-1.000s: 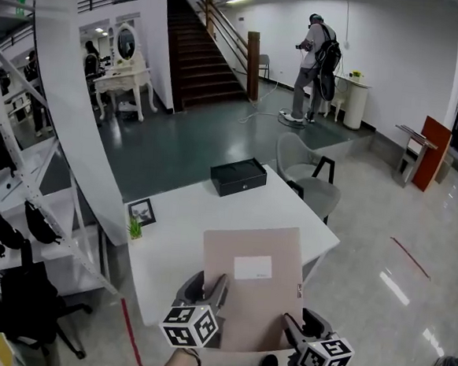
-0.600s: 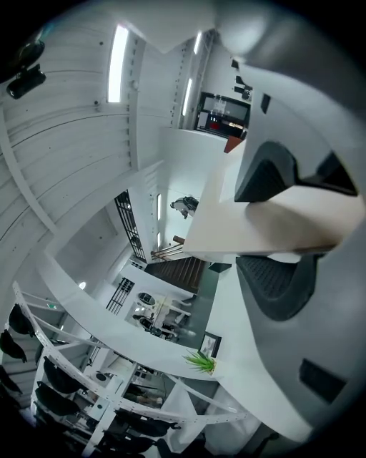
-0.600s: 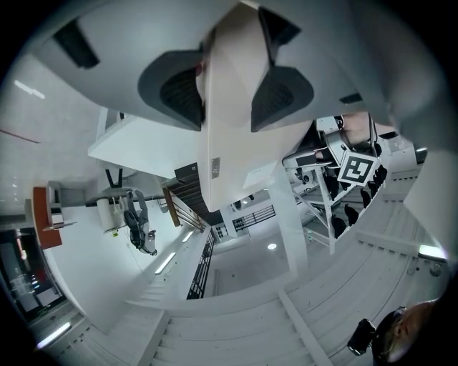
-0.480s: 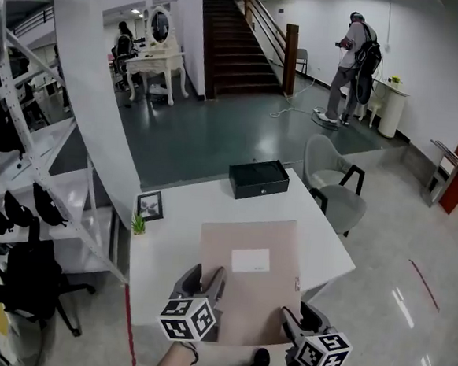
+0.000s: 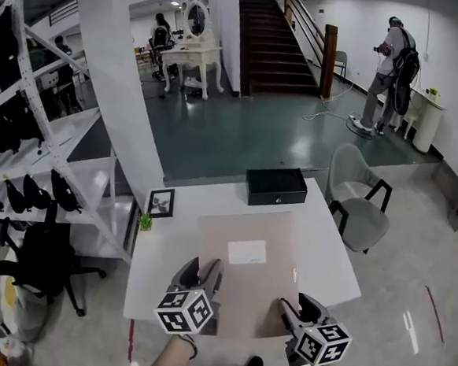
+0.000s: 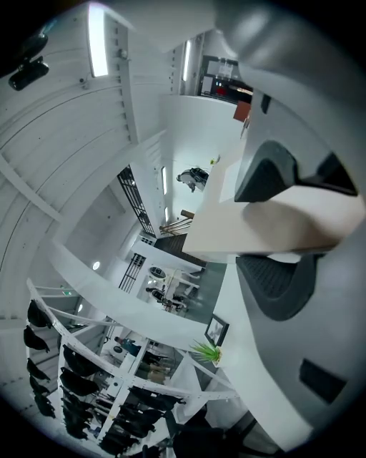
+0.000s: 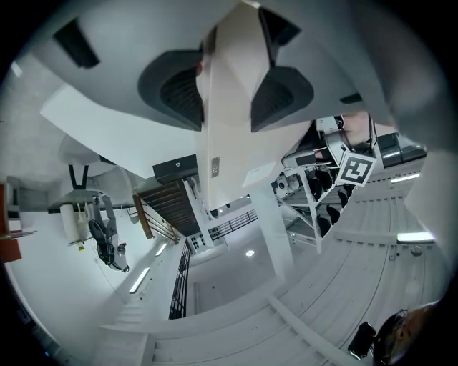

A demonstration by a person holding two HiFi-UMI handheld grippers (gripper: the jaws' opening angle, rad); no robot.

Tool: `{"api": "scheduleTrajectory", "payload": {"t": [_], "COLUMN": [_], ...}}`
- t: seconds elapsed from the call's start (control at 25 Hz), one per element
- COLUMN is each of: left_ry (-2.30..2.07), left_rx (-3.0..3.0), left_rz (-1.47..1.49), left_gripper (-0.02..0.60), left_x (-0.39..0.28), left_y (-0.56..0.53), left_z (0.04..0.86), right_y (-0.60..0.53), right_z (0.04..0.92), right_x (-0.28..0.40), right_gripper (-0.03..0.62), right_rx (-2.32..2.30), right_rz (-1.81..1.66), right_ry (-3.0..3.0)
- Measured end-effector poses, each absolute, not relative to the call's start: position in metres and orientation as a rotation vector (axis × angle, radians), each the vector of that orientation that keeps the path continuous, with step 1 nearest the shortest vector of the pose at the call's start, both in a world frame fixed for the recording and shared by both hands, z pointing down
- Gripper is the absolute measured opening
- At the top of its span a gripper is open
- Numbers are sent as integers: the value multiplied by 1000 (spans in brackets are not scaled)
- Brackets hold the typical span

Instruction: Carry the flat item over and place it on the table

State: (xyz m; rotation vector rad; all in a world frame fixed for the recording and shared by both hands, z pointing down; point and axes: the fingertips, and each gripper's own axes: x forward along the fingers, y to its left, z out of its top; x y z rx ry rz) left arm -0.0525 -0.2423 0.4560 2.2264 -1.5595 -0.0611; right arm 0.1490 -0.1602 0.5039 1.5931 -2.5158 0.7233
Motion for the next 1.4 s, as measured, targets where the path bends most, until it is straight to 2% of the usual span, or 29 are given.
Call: {"api": "scheduleTrajectory", "payload": {"t": [0.52, 1.4], "left_ry": [-1663, -1622], "left_rx": [2147, 2124], "left_rz": [-35, 49], "left_gripper": [238, 238], "left_x": [-47, -65], "left_y": [-291, -369], "left_z": [466, 511], "right_y": [-226, -292], "right_z": [518, 554], "right_x": [159, 138], "right_gripper": [210, 212], "right_rx": [1484, 1511], "right_rz": [765, 813], "right_ry": [-2559, -2454]}}
